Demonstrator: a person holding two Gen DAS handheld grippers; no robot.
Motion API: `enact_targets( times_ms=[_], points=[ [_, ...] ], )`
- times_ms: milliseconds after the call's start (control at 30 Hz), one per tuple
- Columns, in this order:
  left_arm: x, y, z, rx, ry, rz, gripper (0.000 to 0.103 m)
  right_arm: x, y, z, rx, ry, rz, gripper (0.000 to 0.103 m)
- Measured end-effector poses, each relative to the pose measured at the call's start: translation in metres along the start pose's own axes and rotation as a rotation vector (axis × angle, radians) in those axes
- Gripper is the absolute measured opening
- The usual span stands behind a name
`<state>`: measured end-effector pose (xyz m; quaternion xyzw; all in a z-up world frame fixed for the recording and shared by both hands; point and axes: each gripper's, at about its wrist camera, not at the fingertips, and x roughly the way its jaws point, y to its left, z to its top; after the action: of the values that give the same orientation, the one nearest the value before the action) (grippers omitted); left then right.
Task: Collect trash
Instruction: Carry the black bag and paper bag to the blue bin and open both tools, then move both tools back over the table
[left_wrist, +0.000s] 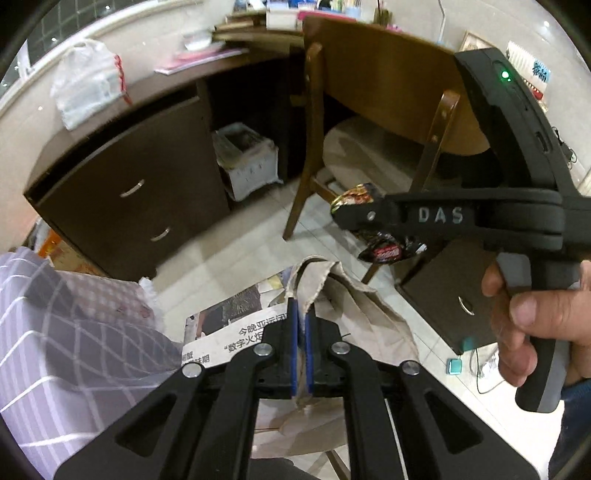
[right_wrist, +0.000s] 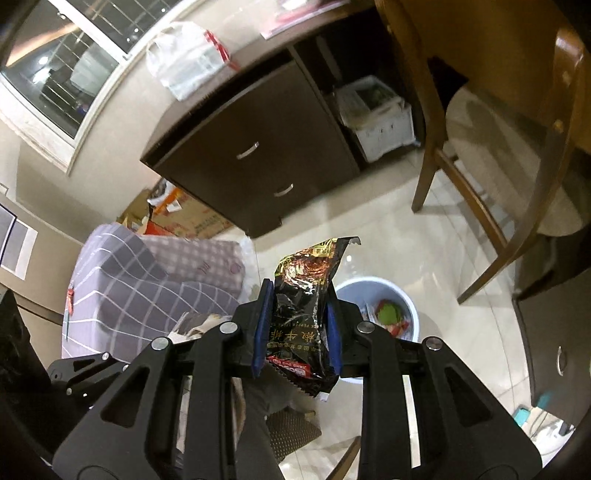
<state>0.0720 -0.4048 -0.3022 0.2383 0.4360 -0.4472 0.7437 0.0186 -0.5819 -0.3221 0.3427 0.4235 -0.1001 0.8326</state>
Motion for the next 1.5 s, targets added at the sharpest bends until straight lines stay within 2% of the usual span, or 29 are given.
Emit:
enact_targets(
  times_ms=[33,67,100,133,167,233,367,400,533,767,867,1067,1267,1500],
  points=[
    [0.005,0.001,0.002,0.004,0.011,0.003,0.009,0.008,-0.003,-0.001,0.0,0.02,0.001,0.028],
    [0.011,0.002,0.004,0.008,0.028,0.012,0.034,0.014,-0.005,-0.001,0.005,0.034,0.002,0.034],
    [0.015,0.004,0.006,0.007,0.036,0.024,0.064,0.02,-0.008,-0.002,0.02,0.049,0.002,0.045],
    [0.014,0.006,0.008,-0.001,0.01,0.045,0.072,0.024,-0.012,-0.002,0.031,0.055,-0.003,0.07],
    [0.014,0.007,0.008,-0.007,-0.013,0.061,0.077,0.028,-0.015,-0.003,0.04,0.056,-0.012,0.076],
    [0.012,0.01,0.01,-0.011,-0.02,0.065,0.077,0.035,-0.018,-0.005,0.047,0.068,-0.023,0.076],
    [-0.001,0.019,0.014,-0.045,-0.043,0.093,0.086,0.037,-0.018,-0.006,0.057,0.069,-0.047,0.095],
    [-0.006,0.02,0.015,-0.049,-0.049,0.094,0.086,0.034,-0.017,-0.006,0.065,0.058,-0.049,0.097],
    [-0.033,0.027,0.013,-0.068,-0.113,0.113,0.09,0.025,-0.007,-0.004,0.054,0.033,-0.099,0.097],
    [-0.083,0.047,0.003,-0.122,-0.2,0.159,0.092,-0.012,0.024,0.002,0.036,-0.065,-0.066,0.097],
    [-0.104,0.059,-0.004,-0.152,-0.235,0.191,0.092,-0.028,0.047,0.004,0.003,-0.105,-0.078,0.097],
    [-0.159,0.102,-0.037,-0.259,-0.314,0.28,0.092,-0.046,0.12,0.007,-0.101,-0.155,-0.034,0.097],
    [-0.212,0.159,-0.077,-0.386,-0.387,0.354,0.092,-0.042,0.204,0.002,-0.235,-0.159,0.019,0.097],
    [-0.249,0.22,-0.12,-0.502,-0.413,0.441,0.092,-0.027,0.292,-0.013,-0.33,-0.137,0.105,0.097]
  ],
)
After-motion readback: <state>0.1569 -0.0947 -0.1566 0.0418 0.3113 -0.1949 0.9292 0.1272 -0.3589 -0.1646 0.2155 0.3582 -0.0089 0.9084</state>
